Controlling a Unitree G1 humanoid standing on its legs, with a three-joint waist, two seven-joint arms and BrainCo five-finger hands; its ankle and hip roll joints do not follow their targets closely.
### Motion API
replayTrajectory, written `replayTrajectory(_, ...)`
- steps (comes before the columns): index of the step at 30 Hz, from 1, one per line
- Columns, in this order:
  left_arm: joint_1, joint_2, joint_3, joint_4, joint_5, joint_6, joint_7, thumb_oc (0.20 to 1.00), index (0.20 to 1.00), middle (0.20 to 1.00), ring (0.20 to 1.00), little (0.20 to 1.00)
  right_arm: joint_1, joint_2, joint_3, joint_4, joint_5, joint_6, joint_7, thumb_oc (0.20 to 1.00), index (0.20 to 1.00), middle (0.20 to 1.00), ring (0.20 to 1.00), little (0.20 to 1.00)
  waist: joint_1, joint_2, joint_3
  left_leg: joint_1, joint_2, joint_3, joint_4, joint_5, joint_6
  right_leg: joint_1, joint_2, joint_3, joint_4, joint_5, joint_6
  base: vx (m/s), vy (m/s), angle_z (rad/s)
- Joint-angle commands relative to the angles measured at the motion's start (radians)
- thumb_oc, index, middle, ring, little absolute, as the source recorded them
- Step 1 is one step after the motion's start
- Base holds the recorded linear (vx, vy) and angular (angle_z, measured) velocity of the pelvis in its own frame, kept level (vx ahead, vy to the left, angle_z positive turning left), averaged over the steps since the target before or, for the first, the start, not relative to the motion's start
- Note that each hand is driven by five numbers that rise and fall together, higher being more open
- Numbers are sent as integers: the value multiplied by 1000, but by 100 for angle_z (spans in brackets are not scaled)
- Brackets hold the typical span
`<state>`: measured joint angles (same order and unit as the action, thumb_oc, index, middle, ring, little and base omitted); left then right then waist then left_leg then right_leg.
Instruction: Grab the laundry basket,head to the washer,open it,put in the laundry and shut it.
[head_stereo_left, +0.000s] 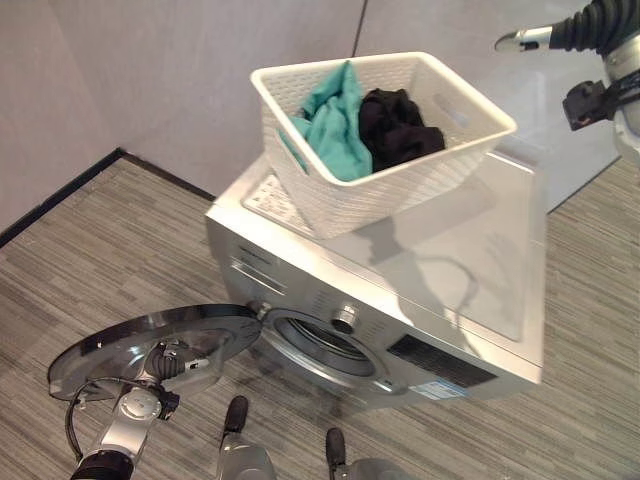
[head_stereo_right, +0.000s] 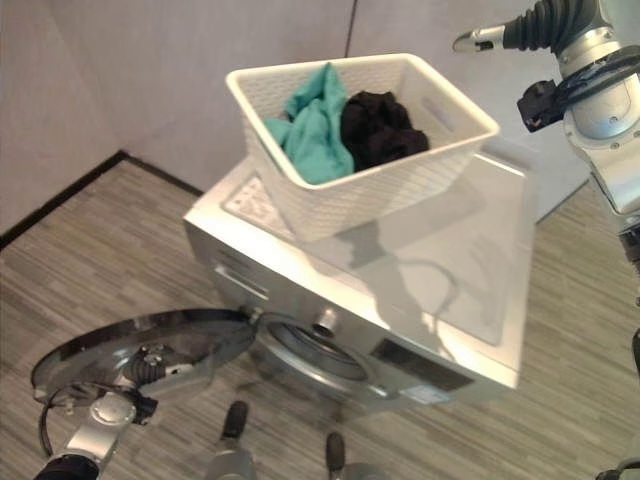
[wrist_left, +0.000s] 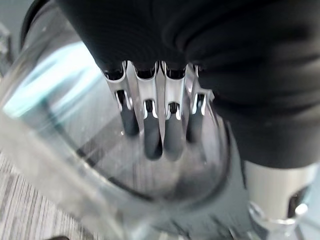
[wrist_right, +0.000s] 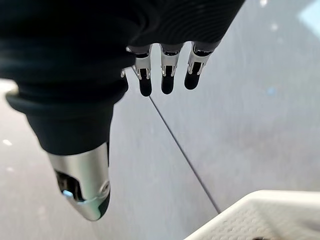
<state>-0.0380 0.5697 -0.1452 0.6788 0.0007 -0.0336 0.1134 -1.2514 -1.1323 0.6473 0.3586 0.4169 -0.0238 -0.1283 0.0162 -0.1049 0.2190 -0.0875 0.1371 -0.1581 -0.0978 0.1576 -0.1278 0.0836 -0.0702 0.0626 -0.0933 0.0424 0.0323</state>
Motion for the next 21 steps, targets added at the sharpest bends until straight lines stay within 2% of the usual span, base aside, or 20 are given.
replayTrajectory(1, -3, 66, -19, -8, -28, -44, 8, 1000, 1000, 1000, 1000, 1000, -156, 22, 80, 170, 0, 16, 38, 1000, 1000, 1000, 1000, 1000, 35, -19, -76, -10, 61, -11, 29, -81, 2, -12, -39, 39, 24, -86, 52, 154, 268, -19)
replayTrajectory(2, 1, 74, -22, -18, -41, -47, 1, 1000, 1000, 1000, 1000, 1000, -222, 69, 140, 282, 1, 39, 64, 1000, 1000, 1000, 1000, 1000, 42, -23, -78, 2, 44, 6, 24, -95, 13, -25, -60, 46, 25, -75, 67, 108, 226, -14)
replayTrajectory(5, 0, 91, -31, -42, -53, -51, -10, 1000, 1000, 1000, 1000, 1000, -305, 127, 202, 438, -24, 68, 96, 1000, 1000, 1000, 1000, 1000, 47, -29, -71, -3, 29, 23, 21, -105, 25, -47, -79, 46, 27, -66, 81, 34, 135, -28)
replayTrajectory(7, -4, 98, -31, -44, -53, -53, -9, 1000, 1000, 1000, 1000, 1000, -346, 153, 229, 498, -33, 75, 106, 1000, 1000, 1000, 1000, 1000, 45, -31, -69, -11, 25, 23, 20, -106, 28, -58, -84, 44, 27, -65, 86, -23, 55, 1)
replayTrajectory(8, -15, 105, -37, -61, -62, -57, -10, 1000, 1000, 1000, 1000, 1000, -397, 192, 258, 605, -51, 83, 126, 1000, 1000, 1000, 1000, 1000, 46, -34, -57, -29, 18, 20, 19, -106, 33, -76, -87, 42, 25, -57, 92, -60, 32, 1)
replayTrajectory(11, -23, 113, -51, -67, -68, -62, -17, 1000, 1000, 1000, 1000, 1000, -464, 228, 312, 750, -92, 100, 158, 1000, 1000, 1000, 1000, 1000, 54, -44, -44, -53, 16, 19, 14, -103, 34, -96, -89, 30, 17, -47, 97, -39, 16, -2)
replayTrajectory(15, -33, 108, -68, -49, -73, -63, -23, 1000, 1000, 1000, 1000, 1000, -534, 255, 382, 859, -149, 105, 191, 1000, 1000, 1000, 1000, 1000, 65, -53, -34, -79, 14, 6, 11, -101, 35, -111, -87, 15, 10, -44, 100, -25, -21, 11)
replayTrajectory(21, -36, 84, -97, -38, -83, -65, -37, 1000, 1000, 1000, 1000, 1000, -555, 259, 438, 897, -215, 98, 214, 1000, 1000, 1000, 1000, 1000, 91, -69, -8, -104, 23, -22, 12, -97, 34, -116, -75, -11, 6, -49, 98, 2, -45, 8)
